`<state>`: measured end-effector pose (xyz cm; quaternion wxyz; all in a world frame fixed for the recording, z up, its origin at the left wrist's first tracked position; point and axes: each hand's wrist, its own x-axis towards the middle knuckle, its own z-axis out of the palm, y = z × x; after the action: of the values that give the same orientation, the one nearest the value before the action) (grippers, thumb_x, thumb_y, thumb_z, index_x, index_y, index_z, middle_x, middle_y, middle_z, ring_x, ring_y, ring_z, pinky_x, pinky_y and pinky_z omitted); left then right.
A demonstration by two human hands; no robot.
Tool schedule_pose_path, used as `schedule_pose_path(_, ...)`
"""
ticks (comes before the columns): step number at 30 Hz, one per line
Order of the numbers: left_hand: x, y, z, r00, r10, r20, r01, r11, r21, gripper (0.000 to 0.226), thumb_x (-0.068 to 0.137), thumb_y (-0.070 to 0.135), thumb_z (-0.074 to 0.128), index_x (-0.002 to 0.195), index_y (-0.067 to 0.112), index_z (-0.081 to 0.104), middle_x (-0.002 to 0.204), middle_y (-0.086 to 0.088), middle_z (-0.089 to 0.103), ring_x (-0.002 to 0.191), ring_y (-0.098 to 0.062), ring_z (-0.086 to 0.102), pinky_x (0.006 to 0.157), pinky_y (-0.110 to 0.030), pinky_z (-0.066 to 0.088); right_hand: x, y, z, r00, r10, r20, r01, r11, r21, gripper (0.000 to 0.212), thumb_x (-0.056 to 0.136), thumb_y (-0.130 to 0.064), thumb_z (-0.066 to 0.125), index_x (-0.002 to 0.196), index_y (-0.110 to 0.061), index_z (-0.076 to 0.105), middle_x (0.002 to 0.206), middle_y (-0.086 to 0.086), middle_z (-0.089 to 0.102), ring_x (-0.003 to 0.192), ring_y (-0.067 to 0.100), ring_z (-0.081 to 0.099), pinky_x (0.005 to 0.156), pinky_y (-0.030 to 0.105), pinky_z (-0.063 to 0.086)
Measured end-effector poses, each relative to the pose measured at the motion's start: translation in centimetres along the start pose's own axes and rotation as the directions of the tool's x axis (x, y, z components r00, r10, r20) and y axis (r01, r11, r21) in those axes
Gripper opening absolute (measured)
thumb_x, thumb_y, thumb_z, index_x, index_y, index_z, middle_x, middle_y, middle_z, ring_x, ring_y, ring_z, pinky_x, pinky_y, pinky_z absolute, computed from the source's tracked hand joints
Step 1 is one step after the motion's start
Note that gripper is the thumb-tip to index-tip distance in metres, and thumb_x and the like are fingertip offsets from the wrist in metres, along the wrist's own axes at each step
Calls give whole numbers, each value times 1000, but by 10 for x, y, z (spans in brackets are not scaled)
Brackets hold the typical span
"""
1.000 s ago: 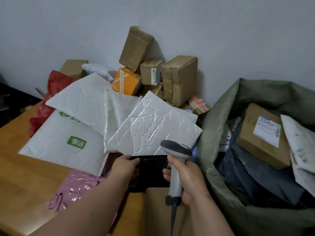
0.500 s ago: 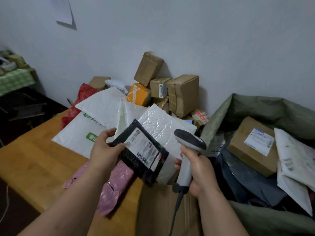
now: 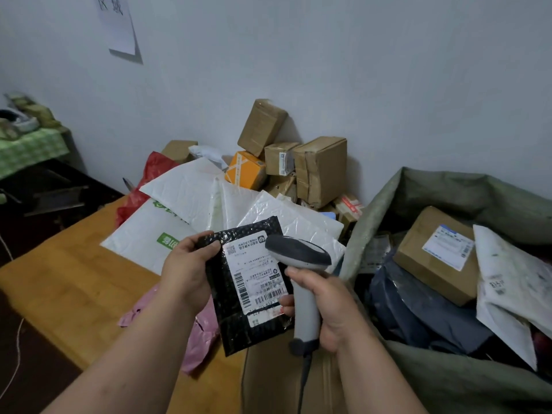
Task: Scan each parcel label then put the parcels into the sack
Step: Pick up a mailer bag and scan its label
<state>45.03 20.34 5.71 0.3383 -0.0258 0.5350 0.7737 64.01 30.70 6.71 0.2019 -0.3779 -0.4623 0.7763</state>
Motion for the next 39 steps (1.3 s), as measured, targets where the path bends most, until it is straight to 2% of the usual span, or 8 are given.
schedule_pose_path(4, 5, -4, -1, 1000, -4, 9, 4, 1000, -1, 11, 93, 4, 63, 100, 12, 63, 90, -15, 74, 77, -29, 73, 69, -48, 60, 7, 0, 5, 994, 10, -108, -3, 998, 64, 20, 86, -21, 76, 97, -5, 72, 70, 17, 72, 57, 21, 68, 50, 29, 55)
schedule_pose_path(7, 0, -15, -8, 995, -78, 64, 71, 992, 103, 10, 95, 11, 62, 104, 9, 64, 96, -14, 75, 81, -25, 72, 65, -37, 57, 11, -1, 5, 985, 12, -171, 15, 988, 152, 23, 86, -21, 75, 102, -5, 70, 74, 17, 73, 60, 20, 70, 48, 26, 53)
schedule_pose_path(13, -12, -37, -10, 956, -231, 180, 161, 929, 333, 19, 93, 4, 60, 108, 11, 70, 99, -11, 77, 84, -23, 73, 71, -35, 53, 12, 0, 6, 970, -8, -243, 65, 971, 228, 20, 87, -18, 75, 101, -5, 71, 77, 15, 76, 65, 20, 74, 52, 26, 56)
schedule_pose_path(17, -5, -29, -4, 992, -95, 88, 70, 964, 258, 18, 93, 1, 60, 106, 10, 68, 93, -9, 78, 74, -19, 76, 61, -30, 55, 8, -3, 1, 969, -47, -244, 77, 991, 113, 18, 87, -19, 76, 99, -7, 72, 78, 13, 76, 64, 20, 72, 53, 29, 56)
schedule_pose_path(22, 11, -2, 7, 1000, 27, 7, -28, 989, 148, 14, 96, 8, 61, 103, 17, 69, 94, -8, 78, 83, -23, 76, 69, -36, 59, -1, -10, -10, 973, -130, -192, 115, 990, -85, 6, 82, -20, 80, 86, -16, 77, 66, 4, 73, 62, 21, 68, 59, 35, 53)
schedule_pose_path(25, 15, 13, 11, 996, 89, -18, -86, 990, 114, 13, 97, 10, 61, 100, 18, 70, 89, -6, 78, 75, -20, 76, 57, -31, 58, -7, -13, -3, 984, -136, -113, 108, 968, -224, 12, 83, -20, 79, 91, -14, 73, 64, 8, 72, 59, 21, 68, 56, 33, 52)
schedule_pose_path(30, 13, 26, 18, 993, 116, -12, -115, 992, 57, 11, 97, 7, 60, 100, 13, 69, 82, -9, 78, 66, -22, 75, 48, -32, 57, -14, -20, 10, 993, -114, -33, 96, 933, -346, 36, 64, -36, 75, 94, -16, 72, 62, 11, 70, 58, 23, 65, 58, 33, 52)
schedule_pose_path(39, 9, 36, 20, 990, 140, -13, -139, 988, 62, 10, 97, 11, 61, 102, 14, 69, 82, -8, 78, 66, -25, 75, 48, -36, 57, -24, -30, 17, 991, -133, 11, 122, 875, -468, 34, 63, -33, 66, 90, -12, 69, 55, 7, 65, 50, 15, 61, 52, 27, 50)
